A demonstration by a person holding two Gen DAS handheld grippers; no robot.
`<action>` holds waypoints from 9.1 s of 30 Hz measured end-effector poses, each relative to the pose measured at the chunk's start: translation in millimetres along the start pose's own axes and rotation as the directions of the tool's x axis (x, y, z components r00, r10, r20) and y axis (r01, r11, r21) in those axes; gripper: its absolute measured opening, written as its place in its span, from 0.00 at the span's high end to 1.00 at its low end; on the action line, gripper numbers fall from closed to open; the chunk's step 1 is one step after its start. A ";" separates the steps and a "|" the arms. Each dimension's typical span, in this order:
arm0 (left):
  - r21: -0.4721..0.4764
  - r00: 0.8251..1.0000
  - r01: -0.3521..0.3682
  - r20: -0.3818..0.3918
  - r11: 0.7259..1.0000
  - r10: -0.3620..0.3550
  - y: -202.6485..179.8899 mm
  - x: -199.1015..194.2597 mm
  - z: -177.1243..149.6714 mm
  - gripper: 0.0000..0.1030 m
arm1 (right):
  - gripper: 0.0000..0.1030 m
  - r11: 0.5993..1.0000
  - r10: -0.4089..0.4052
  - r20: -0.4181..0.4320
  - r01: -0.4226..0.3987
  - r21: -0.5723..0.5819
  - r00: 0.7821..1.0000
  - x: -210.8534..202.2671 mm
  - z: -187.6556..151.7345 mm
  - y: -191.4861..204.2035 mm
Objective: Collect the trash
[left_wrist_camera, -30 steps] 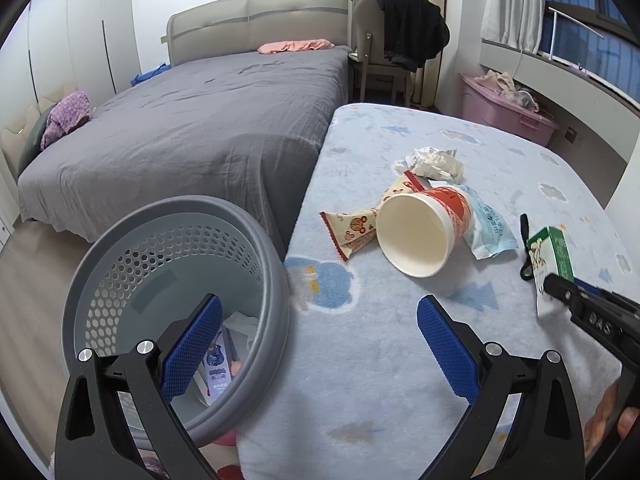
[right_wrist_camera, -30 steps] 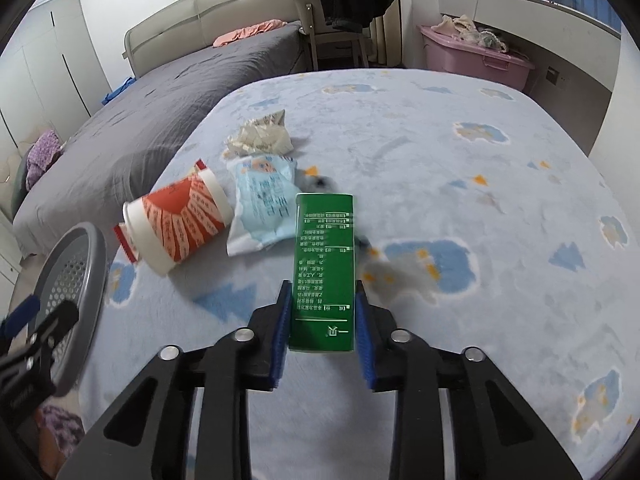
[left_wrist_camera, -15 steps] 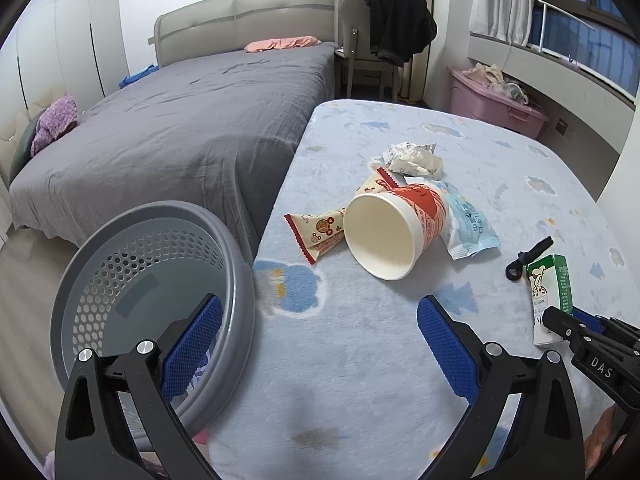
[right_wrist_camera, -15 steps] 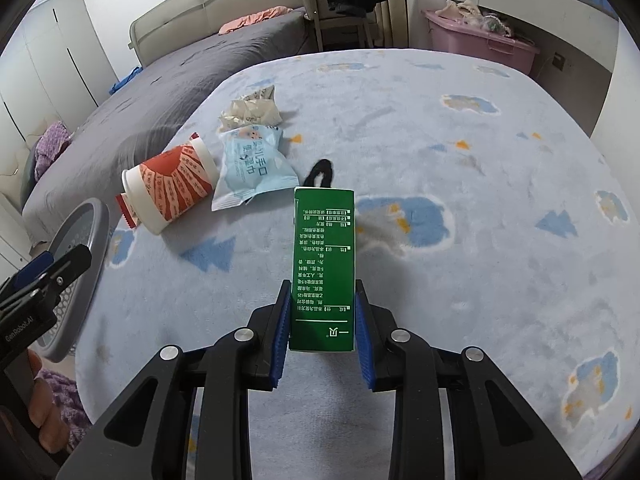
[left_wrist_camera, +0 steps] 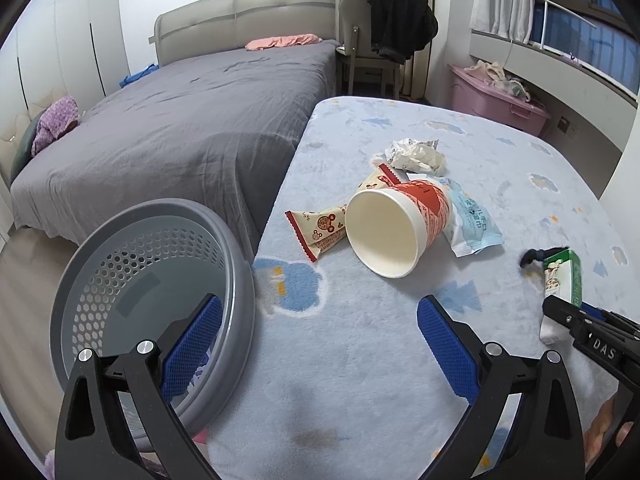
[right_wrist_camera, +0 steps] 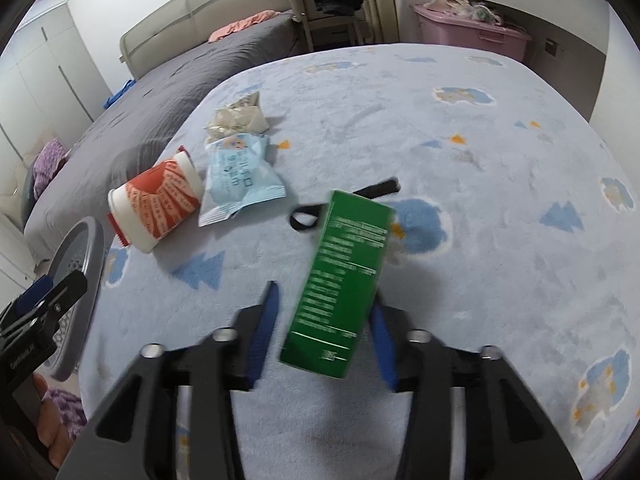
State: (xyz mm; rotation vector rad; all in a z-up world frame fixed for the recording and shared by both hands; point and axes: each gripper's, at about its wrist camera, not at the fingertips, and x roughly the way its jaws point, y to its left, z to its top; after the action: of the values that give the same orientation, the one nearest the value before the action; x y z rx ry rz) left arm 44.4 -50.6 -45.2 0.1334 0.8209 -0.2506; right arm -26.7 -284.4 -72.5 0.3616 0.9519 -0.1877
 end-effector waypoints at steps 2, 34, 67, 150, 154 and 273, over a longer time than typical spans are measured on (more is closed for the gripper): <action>-0.001 1.000 -0.001 -0.002 1.000 0.001 0.3 0.6 0.8 0.07 | 0.71 1.000 0.013 0.001 -0.013 0.014 1.000 -1.3 0.2 -2.7; 0.064 0.996 0.059 -0.073 0.996 -0.054 -45.6 74.2 40.2 0.07 | 0.72 0.985 0.155 0.060 -0.159 0.068 0.986 -37.5 6.6 -27.6; 0.089 0.987 0.160 -0.023 0.983 -0.159 -59.4 62.0 48.3 0.20 | 0.61 0.975 0.217 -0.036 -0.218 -0.041 0.976 -27.1 -7.1 -3.9; 0.010 0.993 0.119 -0.011 0.993 -0.119 -3.2 11.5 6.5 0.18 | 0.90 0.993 0.095 0.158 -0.082 -0.086 0.983 -37.8 51.5 29.4; 0.004 0.992 0.123 0.002 0.992 -0.123 0.0 4.3 7.2 0.18 | 0.90 0.987 0.145 0.215 -0.125 -0.104 0.966 -62.7 54.9 33.8; -0.116 0.989 -0.134 0.045 0.984 0.140 85.5 -30.7 -7.4 0.07 | 0.32 0.985 -0.047 0.144 0.070 -0.156 0.988 -36.4 -20.5 108.1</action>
State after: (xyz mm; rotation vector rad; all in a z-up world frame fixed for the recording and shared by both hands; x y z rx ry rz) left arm 42.4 38.4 -25.8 0.0764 0.7678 -0.0773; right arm -29.2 -176.7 -29.7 0.1689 0.8330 -0.1863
